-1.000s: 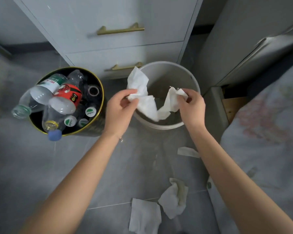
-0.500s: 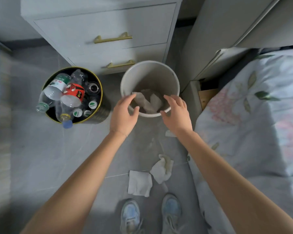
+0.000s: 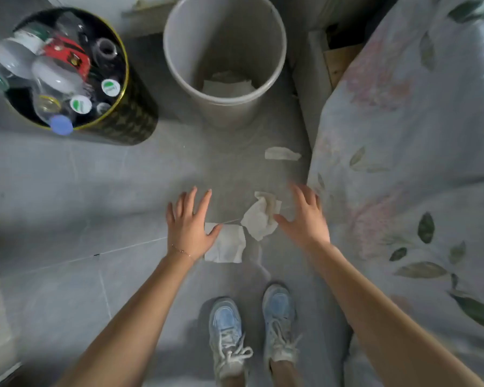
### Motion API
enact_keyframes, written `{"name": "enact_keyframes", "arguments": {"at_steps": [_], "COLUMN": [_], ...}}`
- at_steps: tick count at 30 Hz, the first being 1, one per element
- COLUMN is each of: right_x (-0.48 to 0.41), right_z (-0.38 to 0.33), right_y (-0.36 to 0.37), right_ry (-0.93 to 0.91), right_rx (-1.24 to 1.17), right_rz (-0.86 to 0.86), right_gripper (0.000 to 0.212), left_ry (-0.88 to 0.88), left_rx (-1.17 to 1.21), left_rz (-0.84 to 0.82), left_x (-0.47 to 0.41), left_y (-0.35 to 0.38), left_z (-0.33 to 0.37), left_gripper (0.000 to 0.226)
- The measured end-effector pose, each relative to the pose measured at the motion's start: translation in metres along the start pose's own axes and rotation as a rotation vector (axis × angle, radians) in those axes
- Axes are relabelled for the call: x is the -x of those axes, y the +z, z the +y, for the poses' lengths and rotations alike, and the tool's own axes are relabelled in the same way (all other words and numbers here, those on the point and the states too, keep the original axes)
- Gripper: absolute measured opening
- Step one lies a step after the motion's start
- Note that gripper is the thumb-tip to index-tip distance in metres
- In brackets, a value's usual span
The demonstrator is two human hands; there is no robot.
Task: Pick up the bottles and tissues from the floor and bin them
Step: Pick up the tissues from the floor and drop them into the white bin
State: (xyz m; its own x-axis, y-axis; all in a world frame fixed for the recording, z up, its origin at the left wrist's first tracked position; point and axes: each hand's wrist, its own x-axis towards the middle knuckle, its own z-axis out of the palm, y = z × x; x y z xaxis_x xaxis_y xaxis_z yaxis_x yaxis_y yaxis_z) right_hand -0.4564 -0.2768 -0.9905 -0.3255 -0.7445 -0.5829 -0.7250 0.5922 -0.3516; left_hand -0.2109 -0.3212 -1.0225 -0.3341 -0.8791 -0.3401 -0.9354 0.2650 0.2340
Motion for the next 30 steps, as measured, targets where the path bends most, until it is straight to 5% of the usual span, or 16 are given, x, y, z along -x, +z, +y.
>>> {"name": "enact_keyframes", "arguments": {"at_steps": [7, 16, 24, 30], "right_x": [-0.021, -0.064, -0.069, -0.027], "right_z": [0.049, 0.064, 0.068, 0.028], "right_y": [0.125, 0.215, 0.209, 0.133], "right_ry": [0.242, 0.356, 0.304, 0.291], "right_rx": [-0.338, -0.325, -0.472, -0.45], "right_rz": [0.021, 0.189, 0.287, 0.165], "right_gripper": [0.069, 0.1, 0.033, 0.023], "left_ry": [-0.162, -0.243, -0.241, -0.342], "left_rx": [-0.013, 0.129, 0.21, 0.415], "left_rz": [-0.226, -0.024, -0.063, 0.064], "left_x": [0.034, 0.02, 0.019, 0.03], "left_y": [0.122, 0.22, 0.206, 0.111], "left_z": [-0.031, -0.024, -0.01, 0.008], "left_gripper": [0.087, 0.087, 0.028, 0.009]}}
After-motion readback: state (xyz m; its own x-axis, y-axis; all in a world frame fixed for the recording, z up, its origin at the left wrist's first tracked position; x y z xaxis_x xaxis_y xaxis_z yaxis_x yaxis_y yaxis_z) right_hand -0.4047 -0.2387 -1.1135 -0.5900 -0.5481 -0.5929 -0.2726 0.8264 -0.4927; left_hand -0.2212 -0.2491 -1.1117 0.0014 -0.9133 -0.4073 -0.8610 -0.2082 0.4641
